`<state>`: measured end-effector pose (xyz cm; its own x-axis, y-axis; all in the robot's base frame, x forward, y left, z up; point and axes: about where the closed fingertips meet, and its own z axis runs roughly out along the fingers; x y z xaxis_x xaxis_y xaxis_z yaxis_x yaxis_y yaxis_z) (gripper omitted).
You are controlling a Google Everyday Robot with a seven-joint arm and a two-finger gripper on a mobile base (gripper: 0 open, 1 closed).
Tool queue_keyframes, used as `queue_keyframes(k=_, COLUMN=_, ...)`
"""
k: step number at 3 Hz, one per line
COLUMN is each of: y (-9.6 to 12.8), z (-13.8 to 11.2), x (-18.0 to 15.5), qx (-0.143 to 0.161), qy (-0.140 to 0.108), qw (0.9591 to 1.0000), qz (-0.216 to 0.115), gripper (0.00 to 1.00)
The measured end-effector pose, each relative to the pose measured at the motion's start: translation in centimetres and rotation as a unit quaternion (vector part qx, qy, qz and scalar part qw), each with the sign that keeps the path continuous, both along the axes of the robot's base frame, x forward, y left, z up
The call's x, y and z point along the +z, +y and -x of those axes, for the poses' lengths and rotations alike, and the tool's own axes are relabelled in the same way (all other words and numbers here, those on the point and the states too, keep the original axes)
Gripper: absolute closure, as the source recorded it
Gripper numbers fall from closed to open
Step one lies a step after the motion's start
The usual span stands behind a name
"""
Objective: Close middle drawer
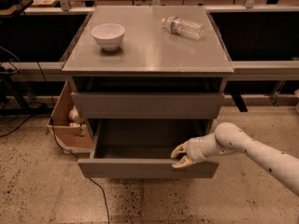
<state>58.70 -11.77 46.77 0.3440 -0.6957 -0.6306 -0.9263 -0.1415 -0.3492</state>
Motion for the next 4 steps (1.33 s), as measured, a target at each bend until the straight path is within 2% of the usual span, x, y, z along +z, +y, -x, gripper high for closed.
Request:
queue_keyframes(k=1, y=-0.2, z=0.0, x=0.6, qx=-0.007, qy=-0.007, qw=0.9999, qz=-0.002, gripper=0.7)
queue_keyframes(k=2, y=-0.6, z=0.2, x=1.5, qx=-0.014, qy=-0.016, qw=0.9998, qz=-0.003, gripper=0.59)
queue_keyframes(k=3, y=-2.0, z=1.3, x=2.9, qx=-0.023, qy=-0.02, qw=0.9995, qz=0.006, gripper=0.78)
queue_keyframes(k=4, y=-5.4, z=3.7, x=4.5, qx=-0.041, qy=-0.016, qw=0.999, qz=0.01, gripper=1.0)
